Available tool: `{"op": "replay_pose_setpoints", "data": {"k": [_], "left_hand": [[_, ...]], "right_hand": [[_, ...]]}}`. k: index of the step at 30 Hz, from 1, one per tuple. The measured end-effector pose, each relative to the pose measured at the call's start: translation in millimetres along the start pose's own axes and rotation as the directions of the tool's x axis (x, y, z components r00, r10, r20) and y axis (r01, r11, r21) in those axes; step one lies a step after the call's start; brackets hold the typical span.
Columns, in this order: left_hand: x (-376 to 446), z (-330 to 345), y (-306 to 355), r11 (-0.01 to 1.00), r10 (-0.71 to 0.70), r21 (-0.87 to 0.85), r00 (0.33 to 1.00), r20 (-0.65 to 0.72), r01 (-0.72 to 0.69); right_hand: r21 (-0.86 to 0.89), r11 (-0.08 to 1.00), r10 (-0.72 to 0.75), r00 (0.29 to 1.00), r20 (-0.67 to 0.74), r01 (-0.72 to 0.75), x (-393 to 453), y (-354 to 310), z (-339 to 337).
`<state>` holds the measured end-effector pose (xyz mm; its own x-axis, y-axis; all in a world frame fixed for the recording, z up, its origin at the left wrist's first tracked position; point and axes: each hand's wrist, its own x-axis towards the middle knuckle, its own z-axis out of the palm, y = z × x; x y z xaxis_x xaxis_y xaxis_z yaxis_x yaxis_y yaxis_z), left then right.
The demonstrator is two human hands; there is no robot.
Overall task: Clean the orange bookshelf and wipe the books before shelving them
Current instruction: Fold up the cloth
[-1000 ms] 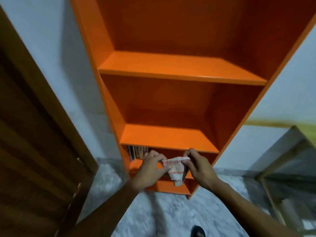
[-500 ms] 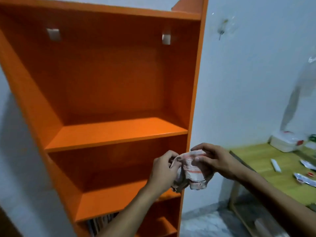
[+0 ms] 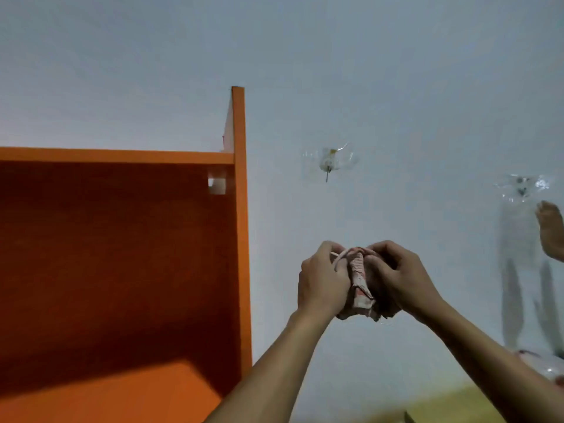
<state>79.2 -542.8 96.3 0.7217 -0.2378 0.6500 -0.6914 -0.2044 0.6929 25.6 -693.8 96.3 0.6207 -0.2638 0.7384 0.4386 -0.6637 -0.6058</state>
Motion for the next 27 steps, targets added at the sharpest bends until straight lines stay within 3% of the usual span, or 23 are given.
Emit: {"op": "replay_pose_setpoints", "data": {"k": [5,12,15,20,27], "left_hand": [[82.1,20.4,-13.6,0.991,0.109,0.076,0.994,-0.016,-0.107],[175.8,19.4,-11.5,0.902,0.362,0.284,0.929,-0.081,-0.327],[211.2,8.2,-6.6,0.880,0.394,0.336,0.912,-0.117,-0.337],[244.7,-1.3,4.0,0.800,0.449,0.473,0.891,-0.065,-0.368],[274.4,6.1,-1.4,0.803,0.408,0.529,0.900,-0.152,-0.275]], "right_hand": [[-0.091,0.991,-0.097,0.995,-0.027,0.094,99.4,35.0,-13.3],[-0.044,0.969,-0.248,0.964,-0.100,0.245,194.6,53.5,-10.4],[-0.040,0.946,-0.325,0.941,-0.099,0.322,221.8,54.6,-5.8],[-0.207,0.867,-0.477,0.875,-0.087,0.452,262.4,63.9,6.5],[-0.241,0.874,-0.451,0.889,-0.076,0.423,296.3,68.5,24.4]]}}
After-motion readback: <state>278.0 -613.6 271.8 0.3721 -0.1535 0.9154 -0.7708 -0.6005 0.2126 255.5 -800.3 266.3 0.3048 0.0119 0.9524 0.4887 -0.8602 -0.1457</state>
